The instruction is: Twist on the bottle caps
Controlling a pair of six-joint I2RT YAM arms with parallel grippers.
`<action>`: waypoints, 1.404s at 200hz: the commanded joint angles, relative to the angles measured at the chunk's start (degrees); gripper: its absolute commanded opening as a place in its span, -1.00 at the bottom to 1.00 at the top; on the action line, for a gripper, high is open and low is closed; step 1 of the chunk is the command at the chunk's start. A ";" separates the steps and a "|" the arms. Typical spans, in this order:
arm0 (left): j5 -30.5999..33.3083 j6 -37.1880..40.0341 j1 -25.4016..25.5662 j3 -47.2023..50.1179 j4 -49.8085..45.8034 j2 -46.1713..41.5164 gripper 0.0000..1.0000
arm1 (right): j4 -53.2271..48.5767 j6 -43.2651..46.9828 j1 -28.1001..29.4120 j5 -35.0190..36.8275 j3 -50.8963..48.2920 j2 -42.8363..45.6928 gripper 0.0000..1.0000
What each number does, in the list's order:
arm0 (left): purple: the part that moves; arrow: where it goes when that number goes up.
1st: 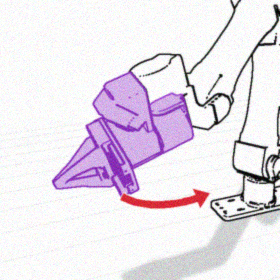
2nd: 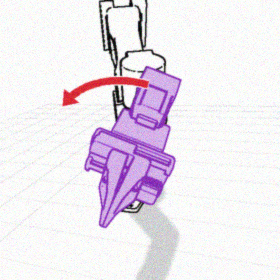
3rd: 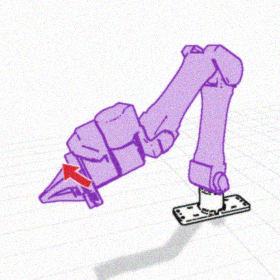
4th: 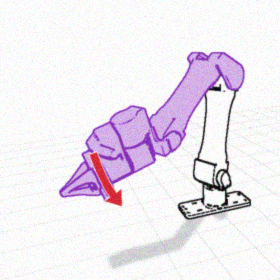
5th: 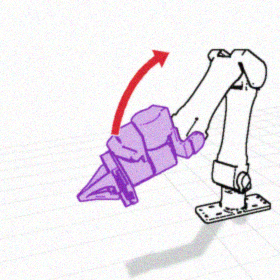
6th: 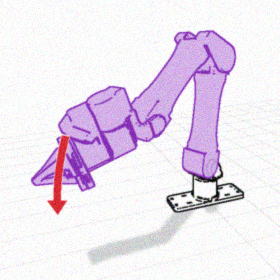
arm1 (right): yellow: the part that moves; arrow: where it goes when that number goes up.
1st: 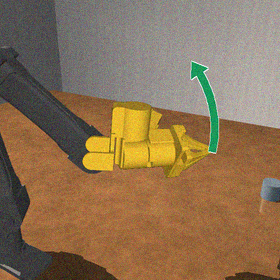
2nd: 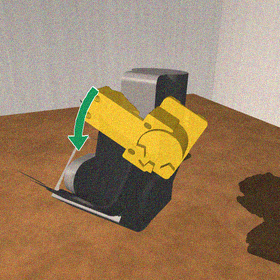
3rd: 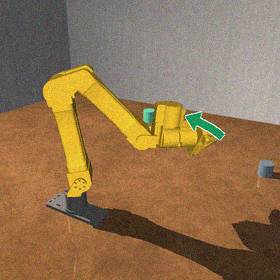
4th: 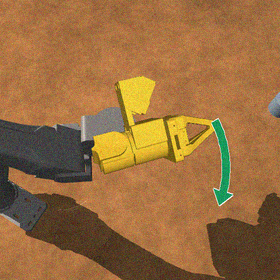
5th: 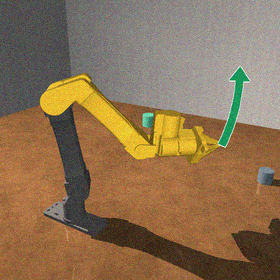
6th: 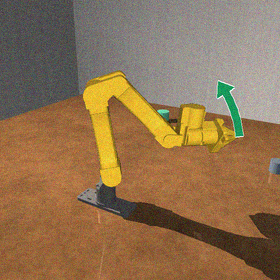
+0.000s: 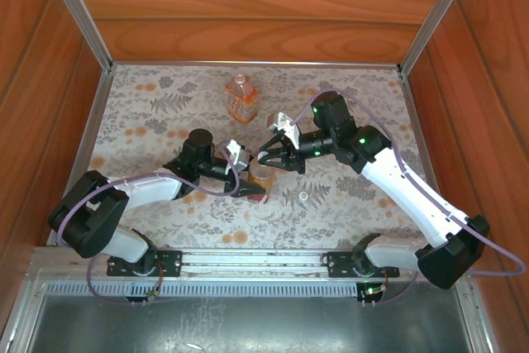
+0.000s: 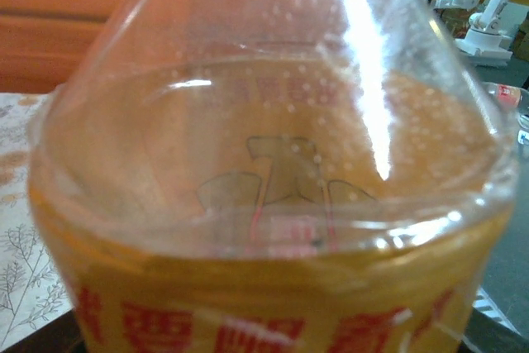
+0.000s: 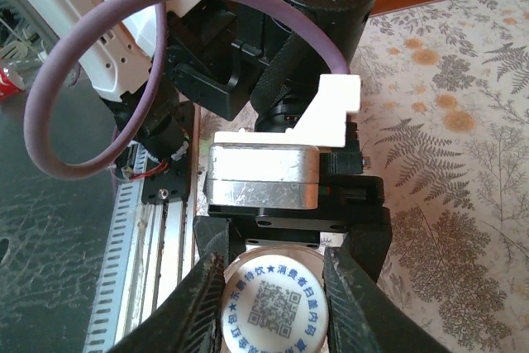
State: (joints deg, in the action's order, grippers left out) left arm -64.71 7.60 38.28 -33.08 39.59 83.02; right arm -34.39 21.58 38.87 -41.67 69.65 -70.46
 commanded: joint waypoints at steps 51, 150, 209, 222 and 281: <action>29.60 3.43 0.15 -0.33 0.92 -1.67 -0.08 | 12.41 -13.97 -0.14 18.08 -4.58 -0.35 -0.79; 78.34 19.56 9.79 -10.89 0.95 11.64 -0.08 | 11.35 -53.01 -0.07 51.04 -1.92 -14.01 -0.83; 70.71 19.11 9.42 -7.42 0.66 10.63 -0.08 | 19.28 -34.50 -0.53 42.70 -6.49 -6.17 0.15; 64.80 18.22 8.32 -5.79 0.53 9.56 -0.08 | 22.44 -28.74 -0.68 41.87 -8.96 -2.62 0.34; 22.47 16.17 3.53 -0.24 -1.07 2.60 -0.08 | 22.79 -0.09 -0.74 17.91 -16.65 10.20 0.54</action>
State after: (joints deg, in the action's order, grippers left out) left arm -21.80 24.45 42.22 -33.95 38.35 89.01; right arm -11.73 4.75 38.48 -9.65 55.72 -64.27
